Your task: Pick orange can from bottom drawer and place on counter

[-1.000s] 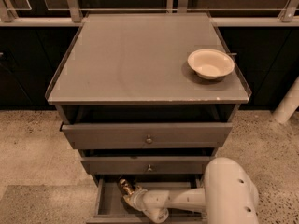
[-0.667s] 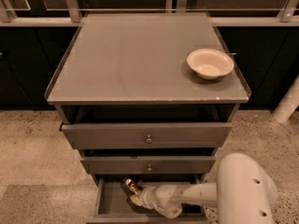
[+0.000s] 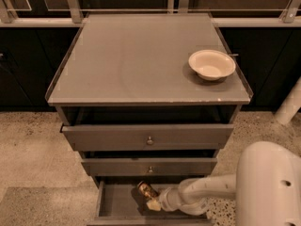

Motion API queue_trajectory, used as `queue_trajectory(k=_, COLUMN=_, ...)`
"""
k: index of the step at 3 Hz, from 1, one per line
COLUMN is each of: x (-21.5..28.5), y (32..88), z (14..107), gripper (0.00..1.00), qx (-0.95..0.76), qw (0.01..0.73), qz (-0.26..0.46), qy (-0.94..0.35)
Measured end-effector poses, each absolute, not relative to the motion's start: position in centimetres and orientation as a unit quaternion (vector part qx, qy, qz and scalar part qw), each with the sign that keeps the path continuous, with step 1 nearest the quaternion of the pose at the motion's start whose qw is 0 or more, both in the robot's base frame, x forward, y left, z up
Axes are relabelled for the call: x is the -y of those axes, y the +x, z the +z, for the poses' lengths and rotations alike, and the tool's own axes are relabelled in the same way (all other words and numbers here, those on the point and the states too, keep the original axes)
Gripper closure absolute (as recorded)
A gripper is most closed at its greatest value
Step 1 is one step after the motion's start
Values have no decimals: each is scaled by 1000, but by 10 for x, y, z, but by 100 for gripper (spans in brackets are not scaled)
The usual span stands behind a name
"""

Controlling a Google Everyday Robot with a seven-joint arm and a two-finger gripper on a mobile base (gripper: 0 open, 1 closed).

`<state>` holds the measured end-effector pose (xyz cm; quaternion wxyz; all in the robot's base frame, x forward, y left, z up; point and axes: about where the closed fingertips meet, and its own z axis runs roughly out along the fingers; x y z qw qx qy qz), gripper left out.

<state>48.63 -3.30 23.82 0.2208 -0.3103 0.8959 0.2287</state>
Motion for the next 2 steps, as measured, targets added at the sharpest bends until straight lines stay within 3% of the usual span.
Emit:
queue_trajectory(k=1, x=73, y=447, z=284, gripper=100, qx=-910, qw=207, qz=210, qy=-292)
queue_trajectory(k=2, x=73, y=447, z=284, gripper=100, qx=-910, qw=207, qz=210, qy=-292)
